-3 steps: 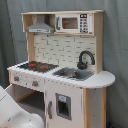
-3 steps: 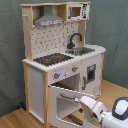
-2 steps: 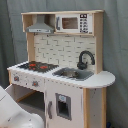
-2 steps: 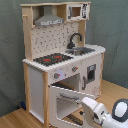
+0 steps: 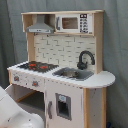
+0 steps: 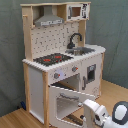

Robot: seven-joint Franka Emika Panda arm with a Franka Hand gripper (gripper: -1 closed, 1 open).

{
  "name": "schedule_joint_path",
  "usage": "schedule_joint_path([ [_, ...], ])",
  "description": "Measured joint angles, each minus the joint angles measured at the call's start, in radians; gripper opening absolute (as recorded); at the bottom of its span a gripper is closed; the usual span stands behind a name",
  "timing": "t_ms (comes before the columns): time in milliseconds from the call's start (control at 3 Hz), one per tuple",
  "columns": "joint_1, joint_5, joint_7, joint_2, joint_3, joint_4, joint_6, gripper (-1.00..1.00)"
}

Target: Play with the kitchen

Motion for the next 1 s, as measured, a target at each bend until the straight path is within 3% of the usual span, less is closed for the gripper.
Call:
schedule_joint_path([
  [667,0.003,0.000,0.179,-0.015,0.003,-0.052,0.029,1.00],
  [1000,0.003,0.000,0.189,-0.015,0.003,-0.057,0.029,-1.00],
])
